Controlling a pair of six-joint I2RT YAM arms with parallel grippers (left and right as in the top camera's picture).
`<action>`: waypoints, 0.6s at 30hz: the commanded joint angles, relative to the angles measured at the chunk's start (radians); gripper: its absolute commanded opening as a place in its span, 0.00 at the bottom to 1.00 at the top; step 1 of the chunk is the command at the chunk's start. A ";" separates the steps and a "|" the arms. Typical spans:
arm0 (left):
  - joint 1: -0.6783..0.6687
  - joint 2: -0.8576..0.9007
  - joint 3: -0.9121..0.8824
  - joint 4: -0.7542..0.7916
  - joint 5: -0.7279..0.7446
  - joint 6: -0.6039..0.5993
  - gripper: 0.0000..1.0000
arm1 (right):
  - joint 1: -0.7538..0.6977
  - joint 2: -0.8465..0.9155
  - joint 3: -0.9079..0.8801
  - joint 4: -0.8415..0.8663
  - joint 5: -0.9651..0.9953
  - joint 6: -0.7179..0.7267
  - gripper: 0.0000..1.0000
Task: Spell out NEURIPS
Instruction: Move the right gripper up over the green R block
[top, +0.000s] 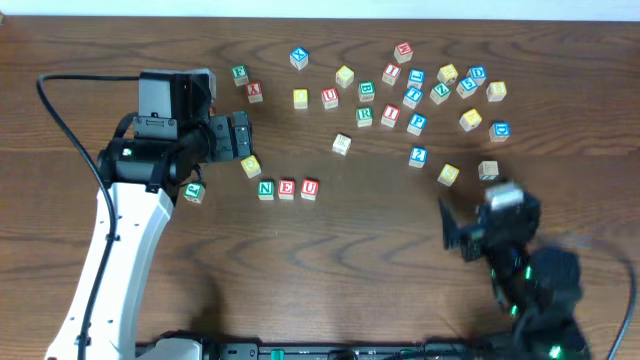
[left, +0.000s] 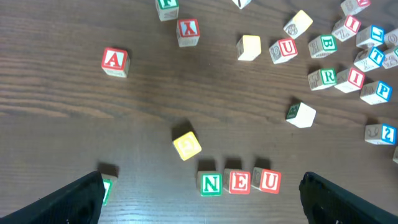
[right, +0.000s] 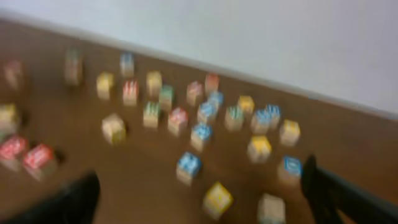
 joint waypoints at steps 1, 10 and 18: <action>0.002 -0.009 0.026 0.002 0.009 0.006 0.98 | -0.010 0.360 0.355 -0.108 -0.034 0.092 0.99; 0.002 -0.009 0.026 0.002 0.009 0.006 0.98 | 0.002 0.991 1.083 -0.520 -0.392 0.107 0.99; 0.002 -0.009 0.026 0.002 0.009 0.006 0.98 | 0.023 1.192 1.152 -0.603 -0.288 0.158 0.99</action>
